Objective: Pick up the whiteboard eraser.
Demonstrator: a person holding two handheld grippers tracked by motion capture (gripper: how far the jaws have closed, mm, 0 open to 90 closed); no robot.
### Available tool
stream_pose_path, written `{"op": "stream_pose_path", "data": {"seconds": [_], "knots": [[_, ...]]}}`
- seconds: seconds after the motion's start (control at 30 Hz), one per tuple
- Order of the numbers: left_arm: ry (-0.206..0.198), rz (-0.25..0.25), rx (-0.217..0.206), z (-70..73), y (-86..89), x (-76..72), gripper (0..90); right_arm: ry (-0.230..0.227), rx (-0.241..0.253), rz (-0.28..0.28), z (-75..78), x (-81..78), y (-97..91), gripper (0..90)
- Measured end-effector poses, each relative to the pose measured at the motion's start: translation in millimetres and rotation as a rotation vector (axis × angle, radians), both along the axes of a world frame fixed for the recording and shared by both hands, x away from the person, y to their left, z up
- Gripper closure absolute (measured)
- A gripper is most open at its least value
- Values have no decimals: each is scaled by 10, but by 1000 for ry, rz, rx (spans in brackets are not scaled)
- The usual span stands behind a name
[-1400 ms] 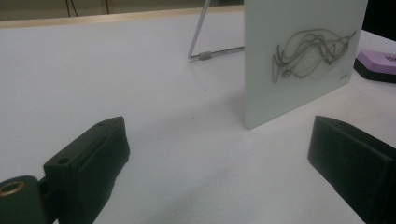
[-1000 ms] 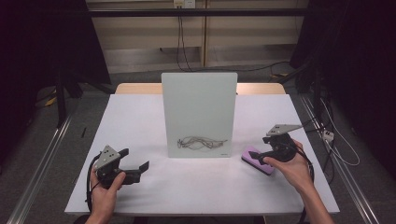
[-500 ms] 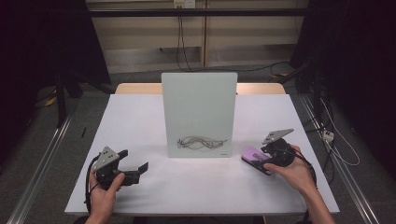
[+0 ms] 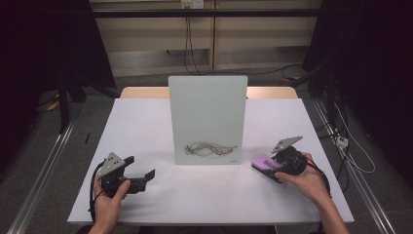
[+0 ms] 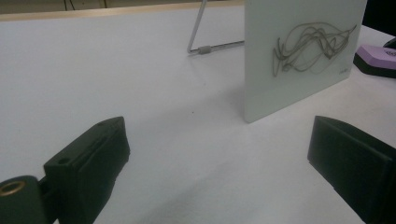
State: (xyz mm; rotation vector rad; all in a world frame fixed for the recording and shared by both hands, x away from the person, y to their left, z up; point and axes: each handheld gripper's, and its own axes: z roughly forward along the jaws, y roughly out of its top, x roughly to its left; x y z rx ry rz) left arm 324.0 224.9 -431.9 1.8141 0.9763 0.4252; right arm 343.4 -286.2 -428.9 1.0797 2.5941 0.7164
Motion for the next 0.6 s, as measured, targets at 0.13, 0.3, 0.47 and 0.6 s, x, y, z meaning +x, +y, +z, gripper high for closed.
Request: {"op": "stream_pose_path", "data": {"seconds": [0.13, 0.3, 0.47, 0.6], "knots": [[4, -2, -2, -6, 0, 3, 52, 2, -10, 0, 8, 2, 14, 406], [4, 1, -3, -4, -2, 4, 52, 9, -12, -15, 12, -1, 21, 409], [6, -1, 1, -6, -6, 5, 52, 9, 1, -18, 18, -9, 21, 411], [3, 3, 0, -3, 8, 1, 52, -7, 9, -20, 39, -13, 18, 411]]}}
